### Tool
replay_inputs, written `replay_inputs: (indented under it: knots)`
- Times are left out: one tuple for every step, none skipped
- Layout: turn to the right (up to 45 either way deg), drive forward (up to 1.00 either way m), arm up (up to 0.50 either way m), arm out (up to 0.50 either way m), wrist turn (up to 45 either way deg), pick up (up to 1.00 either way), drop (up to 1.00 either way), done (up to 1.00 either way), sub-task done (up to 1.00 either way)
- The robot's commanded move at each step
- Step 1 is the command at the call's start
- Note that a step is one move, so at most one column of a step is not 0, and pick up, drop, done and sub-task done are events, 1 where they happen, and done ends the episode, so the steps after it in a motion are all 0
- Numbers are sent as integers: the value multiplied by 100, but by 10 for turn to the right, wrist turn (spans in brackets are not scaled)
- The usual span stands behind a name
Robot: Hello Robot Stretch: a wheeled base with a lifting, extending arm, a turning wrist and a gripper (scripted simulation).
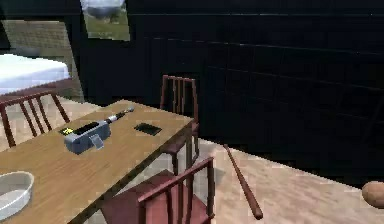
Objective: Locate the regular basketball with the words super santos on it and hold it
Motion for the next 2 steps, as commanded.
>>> replay_inputs:
  knots:
    - [450, 0, 0, 0, 0, 0, 0, 0, 0]
    - [450, 0, 0, 0, 0, 0, 0, 0, 0]
